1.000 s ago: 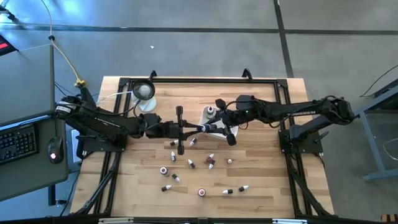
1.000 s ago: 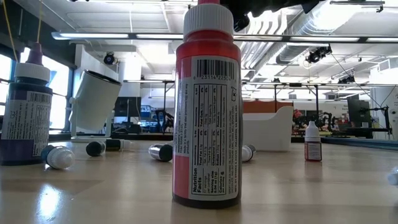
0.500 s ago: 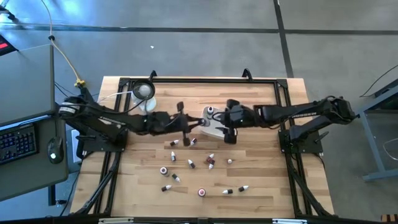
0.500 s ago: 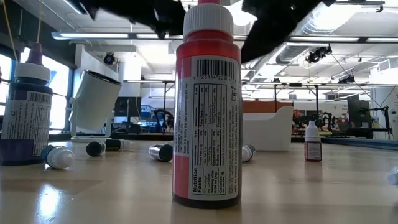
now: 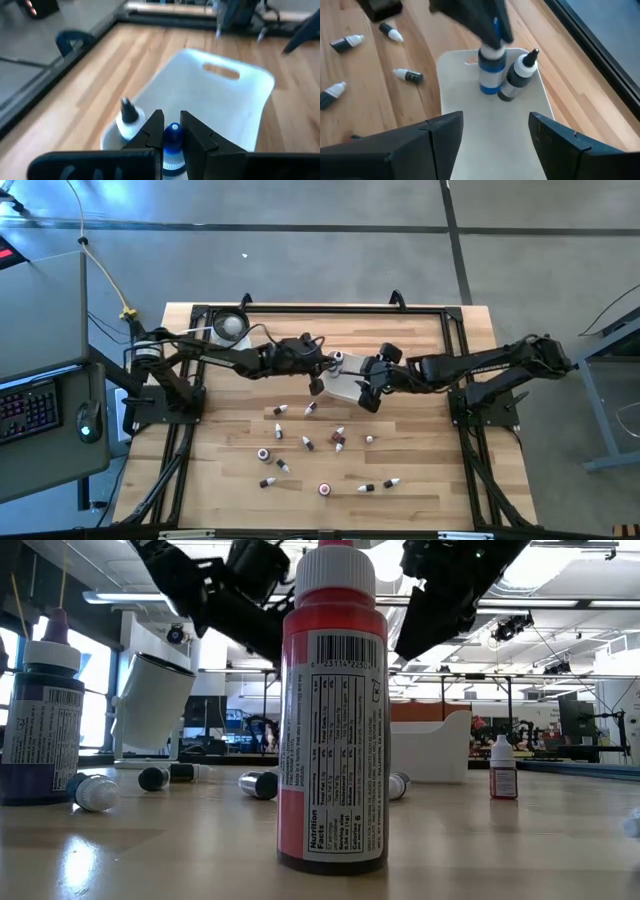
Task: Pick & Place food coloring
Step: Put the big blue food coloring bottle into the white bin, then put the big pink food coloring bottle into the white bin
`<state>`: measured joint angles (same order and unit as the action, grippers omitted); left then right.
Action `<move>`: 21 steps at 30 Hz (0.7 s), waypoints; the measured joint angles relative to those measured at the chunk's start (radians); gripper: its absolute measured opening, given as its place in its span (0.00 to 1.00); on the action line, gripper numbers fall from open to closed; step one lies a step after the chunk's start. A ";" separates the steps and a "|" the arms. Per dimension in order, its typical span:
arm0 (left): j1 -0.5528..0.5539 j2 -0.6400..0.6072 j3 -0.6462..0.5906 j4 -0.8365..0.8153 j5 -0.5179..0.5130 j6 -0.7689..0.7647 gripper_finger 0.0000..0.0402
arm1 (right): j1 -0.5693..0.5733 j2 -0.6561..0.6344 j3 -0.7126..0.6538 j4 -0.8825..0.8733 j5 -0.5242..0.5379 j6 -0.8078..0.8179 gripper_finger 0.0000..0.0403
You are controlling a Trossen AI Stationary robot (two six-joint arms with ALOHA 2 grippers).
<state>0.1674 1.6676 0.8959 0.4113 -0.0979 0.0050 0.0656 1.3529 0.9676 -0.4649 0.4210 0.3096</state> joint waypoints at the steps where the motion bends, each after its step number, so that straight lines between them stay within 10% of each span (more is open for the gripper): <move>1: 0.003 0.008 0.000 -0.003 -0.003 -0.003 0.07 | 0.002 0.000 0.000 0.007 0.000 0.000 0.55; 21: 0.003 0.072 0.002 0.047 -0.025 -0.002 0.24 | 0.008 0.001 0.000 0.021 -0.004 0.000 0.55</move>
<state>0.1703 1.7401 0.8979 0.4584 -0.1231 0.0035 0.0734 1.3537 0.9676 -0.4435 0.4168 0.3099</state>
